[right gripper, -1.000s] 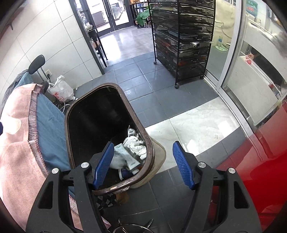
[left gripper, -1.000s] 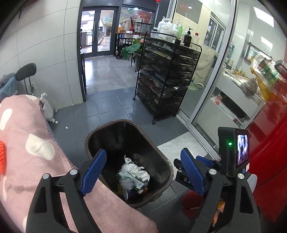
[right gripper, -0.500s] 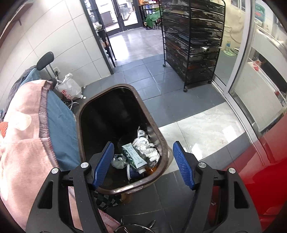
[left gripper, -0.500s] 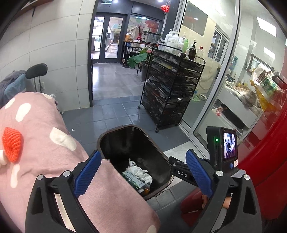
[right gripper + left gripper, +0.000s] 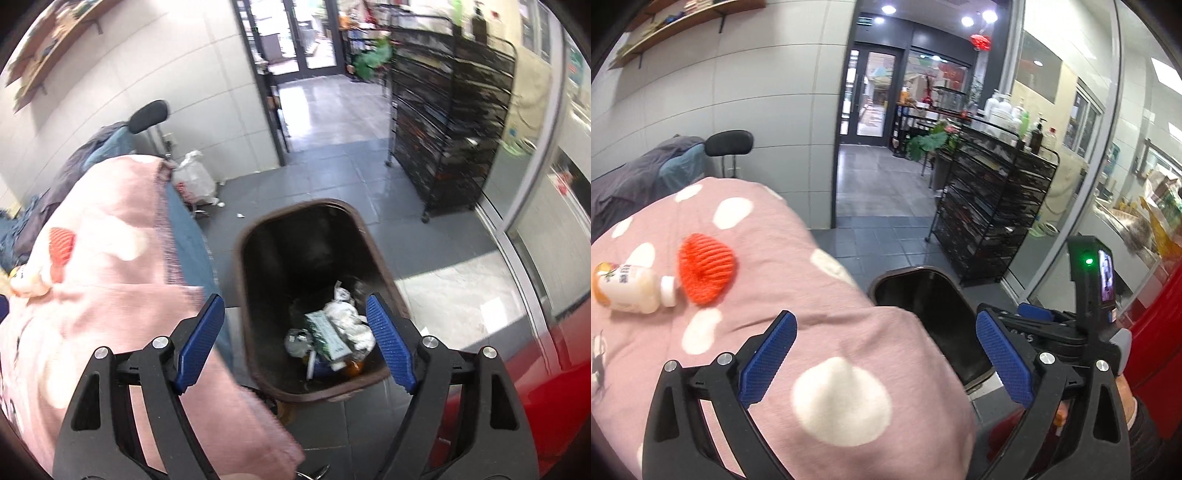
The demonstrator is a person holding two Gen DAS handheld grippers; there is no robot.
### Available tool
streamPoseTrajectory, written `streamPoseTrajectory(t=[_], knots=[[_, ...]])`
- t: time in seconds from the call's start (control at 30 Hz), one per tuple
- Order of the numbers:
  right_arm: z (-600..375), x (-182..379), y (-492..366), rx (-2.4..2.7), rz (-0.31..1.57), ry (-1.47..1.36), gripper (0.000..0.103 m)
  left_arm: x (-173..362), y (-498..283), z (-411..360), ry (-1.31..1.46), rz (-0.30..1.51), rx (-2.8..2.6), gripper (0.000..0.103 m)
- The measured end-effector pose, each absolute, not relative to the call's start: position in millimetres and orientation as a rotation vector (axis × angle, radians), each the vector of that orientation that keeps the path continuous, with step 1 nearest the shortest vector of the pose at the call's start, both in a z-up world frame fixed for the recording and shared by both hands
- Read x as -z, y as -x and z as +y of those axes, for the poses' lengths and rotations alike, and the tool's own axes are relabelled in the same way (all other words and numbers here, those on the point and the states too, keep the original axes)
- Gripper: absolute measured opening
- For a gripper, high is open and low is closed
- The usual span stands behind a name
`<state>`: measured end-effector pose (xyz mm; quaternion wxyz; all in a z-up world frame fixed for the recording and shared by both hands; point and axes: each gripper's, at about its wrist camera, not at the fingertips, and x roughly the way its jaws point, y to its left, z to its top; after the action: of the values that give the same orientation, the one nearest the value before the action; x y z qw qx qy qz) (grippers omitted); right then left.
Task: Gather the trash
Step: 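Move both tools back over the table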
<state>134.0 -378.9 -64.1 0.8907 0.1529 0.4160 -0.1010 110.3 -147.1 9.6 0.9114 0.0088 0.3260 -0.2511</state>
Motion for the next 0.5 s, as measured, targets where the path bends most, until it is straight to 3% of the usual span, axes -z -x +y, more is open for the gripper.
streamPoseTrajectory(t=[0.5], knots=[[-251, 30, -170, -0.115, 0.864, -0.129, 0.08, 1, -122, -21, 0.135, 0.7, 0.224, 0.097]])
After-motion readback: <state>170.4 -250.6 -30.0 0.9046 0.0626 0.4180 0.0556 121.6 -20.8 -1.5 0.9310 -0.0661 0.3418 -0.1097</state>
